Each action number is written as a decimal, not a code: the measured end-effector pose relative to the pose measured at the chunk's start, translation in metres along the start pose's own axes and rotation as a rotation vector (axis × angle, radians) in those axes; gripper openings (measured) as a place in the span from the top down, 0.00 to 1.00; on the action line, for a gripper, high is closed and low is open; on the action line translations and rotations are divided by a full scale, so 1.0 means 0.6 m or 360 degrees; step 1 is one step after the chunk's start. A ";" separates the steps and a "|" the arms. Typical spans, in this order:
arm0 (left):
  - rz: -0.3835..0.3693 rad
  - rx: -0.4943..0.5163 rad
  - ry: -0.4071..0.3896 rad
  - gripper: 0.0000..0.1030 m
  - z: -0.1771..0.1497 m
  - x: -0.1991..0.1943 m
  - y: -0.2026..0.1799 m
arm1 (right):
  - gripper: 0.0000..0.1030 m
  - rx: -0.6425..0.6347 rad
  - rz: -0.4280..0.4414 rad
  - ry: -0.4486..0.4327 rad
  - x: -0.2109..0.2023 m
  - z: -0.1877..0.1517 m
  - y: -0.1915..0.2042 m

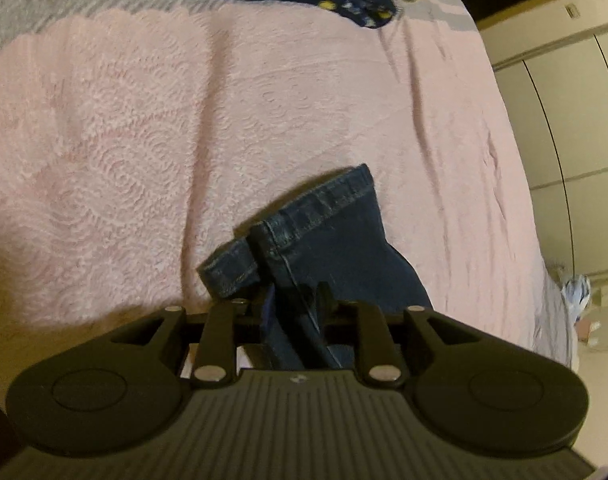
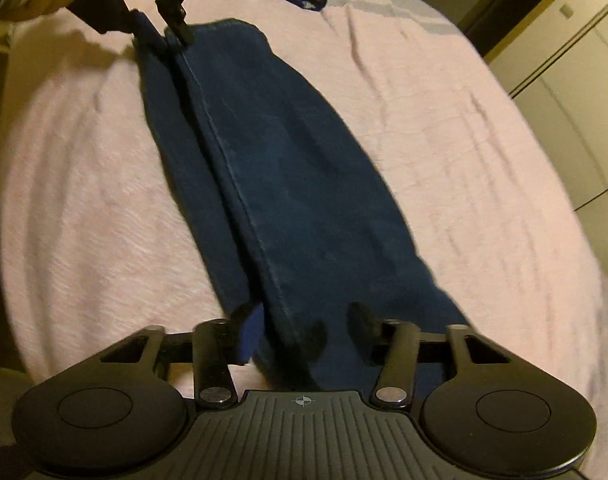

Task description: Fold clothes

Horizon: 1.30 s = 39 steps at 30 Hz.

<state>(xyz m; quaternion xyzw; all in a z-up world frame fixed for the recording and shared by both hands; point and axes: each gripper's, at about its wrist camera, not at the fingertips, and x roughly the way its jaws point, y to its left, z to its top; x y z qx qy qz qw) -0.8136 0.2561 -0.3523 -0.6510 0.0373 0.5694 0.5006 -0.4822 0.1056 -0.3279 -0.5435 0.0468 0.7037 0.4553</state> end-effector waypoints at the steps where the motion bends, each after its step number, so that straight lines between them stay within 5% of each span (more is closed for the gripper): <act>1: -0.0013 -0.0022 -0.0003 0.84 0.001 0.004 0.003 | 0.74 0.0001 0.0006 -0.0009 0.002 0.000 -0.001; 2: -0.0030 -0.0042 -0.0011 0.84 0.002 0.007 0.006 | 0.84 -0.0002 0.0018 -0.0016 0.002 -0.002 0.000; 6: -0.0123 -0.0070 -0.0061 1.00 0.002 0.005 0.014 | 0.98 -0.0044 0.0014 -0.0056 0.001 -0.001 0.004; 11: -0.0300 0.0309 -0.0223 1.00 -0.024 -0.071 -0.010 | 1.00 0.0003 -0.0002 -0.0117 -0.031 -0.005 -0.010; 16: -0.0104 0.0457 -0.0172 1.00 -0.041 -0.045 0.026 | 1.00 -0.0036 0.0107 -0.0067 -0.031 -0.010 0.009; 24: 0.0015 0.0656 -0.0169 0.94 -0.051 -0.021 0.031 | 0.90 0.0060 0.0105 0.0018 -0.005 -0.001 0.026; 27: 0.0056 0.0670 -0.0175 0.92 -0.048 -0.041 0.016 | 0.81 0.0282 0.0147 0.0007 -0.023 -0.005 0.001; 31: 0.0203 0.0954 -0.0269 0.89 -0.071 -0.066 -0.041 | 0.75 0.0758 0.0024 -0.0053 -0.052 -0.046 -0.072; 34: 0.0326 0.1100 -0.0286 0.92 -0.095 -0.064 -0.080 | 0.69 0.1037 -0.0099 0.0172 -0.027 -0.103 -0.126; 36: 0.0324 0.1160 -0.0260 0.92 -0.114 -0.056 -0.111 | 0.69 0.1232 -0.0079 0.0286 -0.015 -0.153 -0.163; 39: 0.0229 0.1298 -0.0183 0.92 -0.154 -0.037 -0.175 | 0.69 0.1505 -0.0081 0.0246 -0.035 -0.217 -0.225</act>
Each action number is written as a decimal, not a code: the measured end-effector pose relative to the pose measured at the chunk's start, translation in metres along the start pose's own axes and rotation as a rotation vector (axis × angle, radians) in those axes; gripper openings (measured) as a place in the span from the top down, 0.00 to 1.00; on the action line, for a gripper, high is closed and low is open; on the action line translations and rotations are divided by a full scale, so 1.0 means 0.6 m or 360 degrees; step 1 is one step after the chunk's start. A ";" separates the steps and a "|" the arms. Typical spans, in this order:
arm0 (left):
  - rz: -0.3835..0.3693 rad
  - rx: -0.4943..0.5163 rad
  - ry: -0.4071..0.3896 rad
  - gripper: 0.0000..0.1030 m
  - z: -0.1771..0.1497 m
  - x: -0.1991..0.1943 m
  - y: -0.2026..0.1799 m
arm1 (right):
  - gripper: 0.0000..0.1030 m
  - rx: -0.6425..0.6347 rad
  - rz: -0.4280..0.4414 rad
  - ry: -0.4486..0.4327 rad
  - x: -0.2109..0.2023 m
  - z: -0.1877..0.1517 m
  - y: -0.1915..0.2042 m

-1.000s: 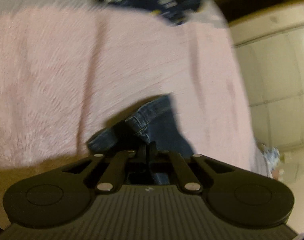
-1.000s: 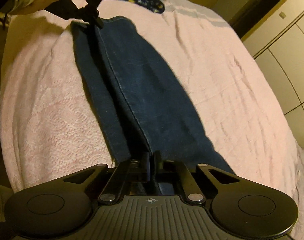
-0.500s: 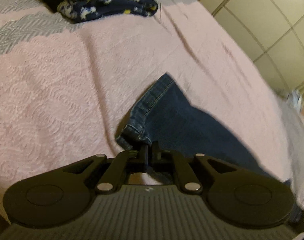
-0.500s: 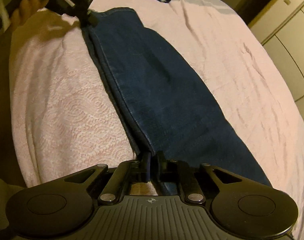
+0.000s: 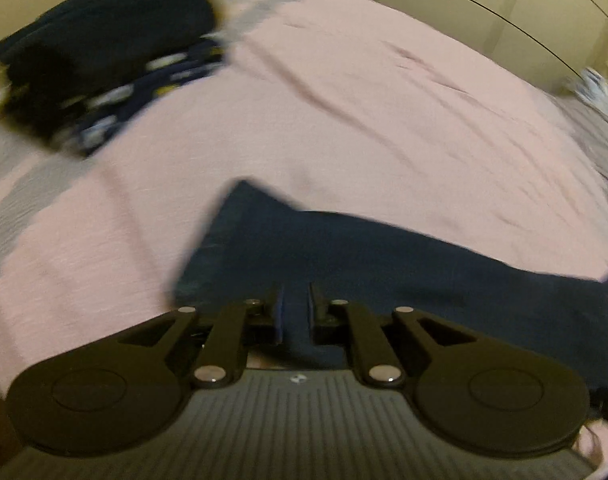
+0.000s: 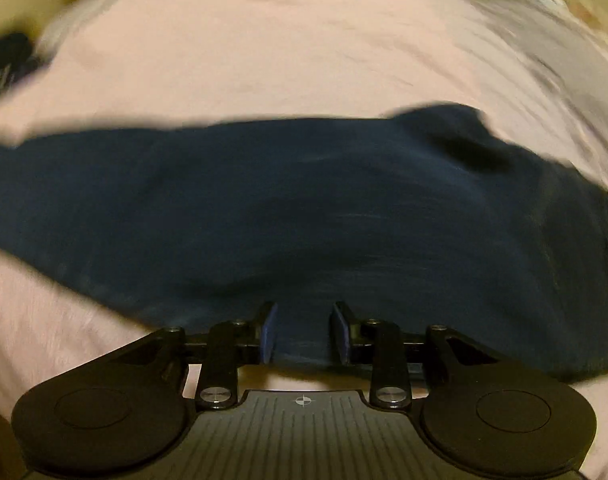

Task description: Fold clothes

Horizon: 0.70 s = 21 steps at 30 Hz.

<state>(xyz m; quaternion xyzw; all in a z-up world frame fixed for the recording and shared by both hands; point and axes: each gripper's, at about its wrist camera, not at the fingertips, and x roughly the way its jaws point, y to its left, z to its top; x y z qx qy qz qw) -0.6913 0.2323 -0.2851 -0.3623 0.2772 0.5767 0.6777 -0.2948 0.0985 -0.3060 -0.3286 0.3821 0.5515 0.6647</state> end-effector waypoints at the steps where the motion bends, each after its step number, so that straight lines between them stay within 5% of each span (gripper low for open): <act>1: -0.0051 0.0052 0.0010 0.92 0.006 0.005 -0.031 | 0.69 0.0063 -0.0022 0.0006 -0.002 0.006 -0.032; 9: -0.0445 0.0302 0.0091 0.92 0.019 0.071 -0.313 | 0.64 0.0518 -0.0224 -0.0092 -0.039 0.053 -0.363; 14: -0.0618 0.0333 0.0118 0.92 0.039 0.109 -0.453 | 0.42 0.0748 -0.0181 -0.0234 -0.072 0.076 -0.568; 16: -0.0670 0.0336 0.0141 0.92 0.050 0.127 -0.497 | 0.41 0.0812 -0.0092 -0.0275 -0.073 0.088 -0.633; 21: -0.0705 0.0340 0.0180 0.91 0.072 0.155 -0.563 | 0.41 0.0933 0.0403 -0.0175 -0.012 0.096 -0.726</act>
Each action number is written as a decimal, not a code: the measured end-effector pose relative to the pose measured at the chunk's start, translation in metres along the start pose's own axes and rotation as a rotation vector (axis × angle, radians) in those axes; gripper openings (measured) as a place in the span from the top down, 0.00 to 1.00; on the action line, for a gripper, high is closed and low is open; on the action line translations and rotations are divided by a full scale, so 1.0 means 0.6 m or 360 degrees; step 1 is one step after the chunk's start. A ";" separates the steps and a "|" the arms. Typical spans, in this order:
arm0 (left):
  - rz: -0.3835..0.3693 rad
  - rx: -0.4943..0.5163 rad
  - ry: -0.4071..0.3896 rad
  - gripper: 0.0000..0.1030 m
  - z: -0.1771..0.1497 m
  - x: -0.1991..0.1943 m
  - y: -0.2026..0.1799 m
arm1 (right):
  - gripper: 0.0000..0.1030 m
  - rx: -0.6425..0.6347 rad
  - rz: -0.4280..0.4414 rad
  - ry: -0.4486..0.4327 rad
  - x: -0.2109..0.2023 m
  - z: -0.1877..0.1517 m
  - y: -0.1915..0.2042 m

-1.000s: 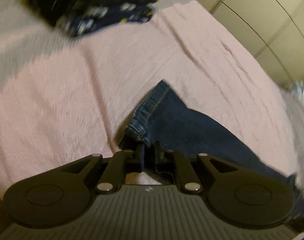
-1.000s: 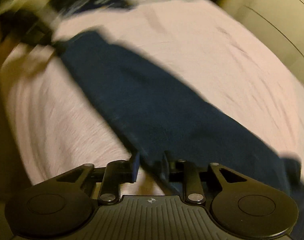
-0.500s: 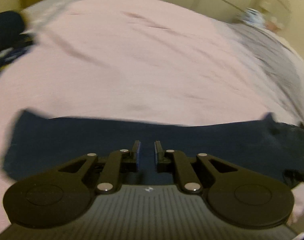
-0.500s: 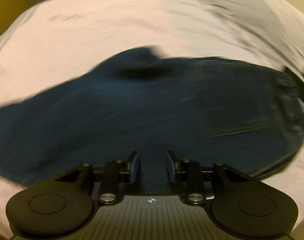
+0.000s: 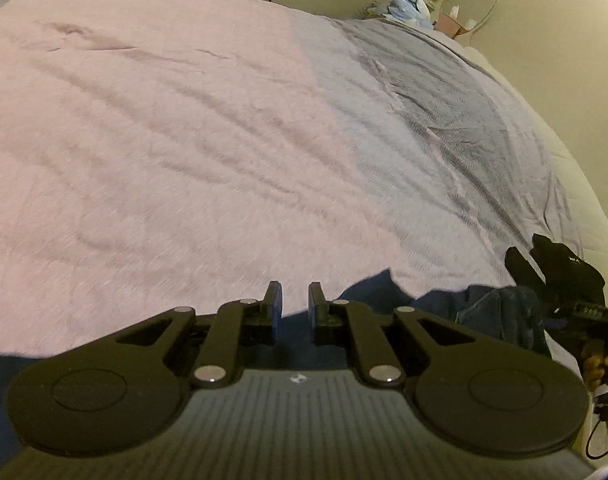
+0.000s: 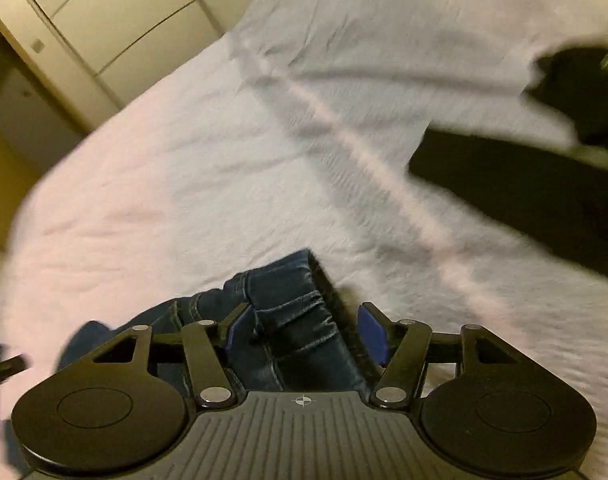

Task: Fold clothes
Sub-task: 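Grasp the jeans waistband with the right tool while the left tool lifts away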

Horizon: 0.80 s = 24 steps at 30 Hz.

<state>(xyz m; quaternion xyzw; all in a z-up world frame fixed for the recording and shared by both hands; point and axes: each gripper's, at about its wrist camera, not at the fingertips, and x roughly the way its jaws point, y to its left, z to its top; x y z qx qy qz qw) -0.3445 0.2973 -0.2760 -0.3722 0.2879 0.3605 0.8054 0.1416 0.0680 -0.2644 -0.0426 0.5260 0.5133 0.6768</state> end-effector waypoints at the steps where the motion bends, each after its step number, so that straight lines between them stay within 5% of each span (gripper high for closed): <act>1: -0.0008 -0.0008 0.0015 0.91 0.005 0.007 -0.003 | 0.43 0.0038 0.0093 0.0055 0.013 0.004 -0.015; 3: -0.0034 -0.0023 0.0051 0.91 0.014 0.020 -0.005 | 0.85 0.0033 0.0147 0.0074 0.012 0.000 -0.024; 4: -0.0048 -0.0030 0.0070 0.91 0.020 0.026 -0.006 | 0.98 0.0017 0.0154 0.0070 0.007 -0.003 -0.025; 9: -0.0218 -0.0073 0.0215 0.73 0.051 0.076 -0.009 | 0.98 0.0050 0.0150 0.0102 -0.037 -0.024 -0.042; 14: -0.0475 -0.0012 0.0533 0.64 0.085 0.182 -0.039 | 0.96 0.0086 0.0182 0.0124 -0.016 -0.020 -0.053; 19: -0.0533 0.0058 0.0810 0.70 0.084 0.261 -0.059 | 0.57 0.0053 0.0276 0.0196 0.009 -0.007 -0.055; 21: -0.0509 0.0107 0.0796 0.79 0.078 0.264 -0.065 | 0.58 0.0017 0.0283 0.0211 0.017 -0.007 -0.047; 23: -0.0482 0.0113 0.0744 0.92 0.072 0.259 -0.065 | 0.98 -0.0024 0.0255 0.0183 0.022 -0.007 -0.035; 24: -0.0464 0.0065 0.0672 0.95 0.069 0.247 -0.059 | 0.98 -0.0051 0.0219 0.0160 0.017 -0.008 -0.026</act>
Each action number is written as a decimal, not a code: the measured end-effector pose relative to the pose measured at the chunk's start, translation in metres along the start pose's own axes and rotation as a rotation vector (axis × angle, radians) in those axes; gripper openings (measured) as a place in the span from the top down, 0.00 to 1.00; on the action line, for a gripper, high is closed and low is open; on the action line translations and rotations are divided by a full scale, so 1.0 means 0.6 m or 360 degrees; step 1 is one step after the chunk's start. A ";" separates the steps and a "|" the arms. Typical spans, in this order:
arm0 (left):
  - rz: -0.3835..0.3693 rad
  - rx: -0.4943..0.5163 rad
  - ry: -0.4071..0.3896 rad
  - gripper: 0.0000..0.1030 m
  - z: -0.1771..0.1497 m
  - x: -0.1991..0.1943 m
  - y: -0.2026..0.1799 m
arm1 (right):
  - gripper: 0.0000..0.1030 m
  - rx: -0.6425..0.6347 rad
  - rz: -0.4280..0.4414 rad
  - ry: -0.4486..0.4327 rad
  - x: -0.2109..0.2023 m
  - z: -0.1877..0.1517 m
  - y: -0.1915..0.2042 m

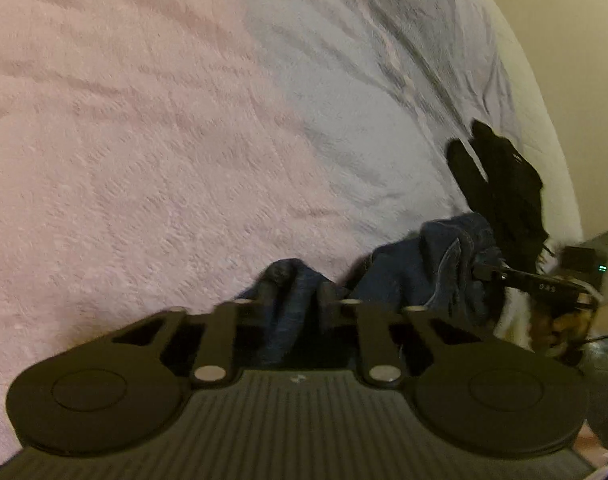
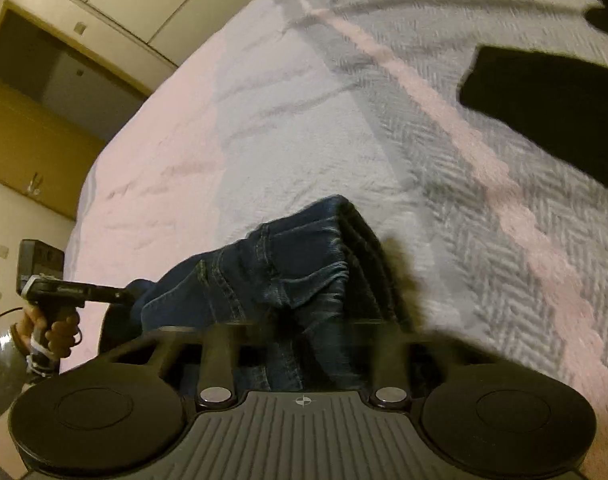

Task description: Fold clothes

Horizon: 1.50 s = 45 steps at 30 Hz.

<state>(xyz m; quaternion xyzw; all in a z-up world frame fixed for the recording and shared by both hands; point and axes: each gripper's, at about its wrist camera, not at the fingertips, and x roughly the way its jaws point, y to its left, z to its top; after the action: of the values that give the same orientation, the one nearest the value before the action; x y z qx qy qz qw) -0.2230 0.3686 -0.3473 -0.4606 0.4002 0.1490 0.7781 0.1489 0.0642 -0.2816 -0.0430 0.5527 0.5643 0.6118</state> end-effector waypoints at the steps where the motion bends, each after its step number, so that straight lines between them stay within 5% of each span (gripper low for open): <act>1: 0.0011 -0.0040 -0.0078 0.97 -0.008 -0.011 0.002 | 0.99 -0.0031 -0.0052 -0.0027 -0.007 -0.002 0.012; 5: -0.0041 -0.0202 -0.0395 0.97 -0.047 -0.046 0.022 | 0.99 0.0140 -0.0202 -0.0036 -0.033 -0.037 -0.014; 10: 0.0101 -0.0138 -0.0427 0.99 -0.038 -0.004 0.018 | 0.97 0.0151 -0.0259 -0.0126 -0.022 -0.046 -0.014; 15: 0.0064 -0.0214 -0.0612 0.96 -0.030 -0.047 0.027 | 0.69 0.0108 -0.0097 -0.0070 -0.012 -0.012 -0.015; 17: 0.0060 -0.0259 -0.0629 0.96 -0.033 -0.066 0.032 | 0.50 0.0154 0.0047 -0.0072 -0.021 -0.006 -0.026; 20: 0.0093 -0.0219 -0.0593 0.96 -0.059 -0.088 0.023 | 0.48 0.0246 0.0080 -0.0189 -0.052 -0.002 -0.039; 23: 0.0160 -0.0166 -0.0579 0.95 -0.101 -0.109 0.018 | 0.48 0.0339 0.0073 -0.0260 -0.066 0.004 -0.056; 30: 0.0400 -0.0208 -0.0552 0.82 -0.162 -0.141 0.060 | 0.48 0.0312 -0.0074 -0.0179 -0.032 0.008 -0.065; 36: 0.0478 0.0165 -0.0380 0.67 -0.169 -0.126 0.076 | 0.48 0.0338 -0.0083 -0.0168 -0.030 0.002 -0.070; 39: 0.0374 0.0267 -0.0319 0.71 -0.161 -0.119 0.083 | 0.48 0.0323 -0.0093 -0.0143 -0.024 0.012 -0.068; 41: 0.0333 0.0303 -0.0297 0.96 -0.157 -0.117 0.085 | 0.49 0.0298 -0.0099 -0.0135 -0.022 0.017 -0.064; 42: 0.0355 0.0334 -0.0306 0.99 -0.158 -0.116 0.080 | 0.55 0.0282 -0.0104 -0.0138 -0.021 0.017 -0.062; 43: 0.0388 0.0365 -0.0326 1.00 -0.161 -0.117 0.074 | 0.77 0.0264 -0.0102 -0.0142 -0.020 0.018 -0.058; 45: 0.0455 0.0428 -0.0367 1.00 -0.166 -0.119 0.062 | 0.93 0.0219 -0.0105 -0.0150 -0.017 0.018 -0.051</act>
<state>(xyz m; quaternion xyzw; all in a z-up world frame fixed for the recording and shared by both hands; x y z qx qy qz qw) -0.3389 0.3149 -0.3405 -0.2712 0.3861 0.2549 0.8441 0.1808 0.0542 -0.2875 0.0076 0.5589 0.5059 0.6570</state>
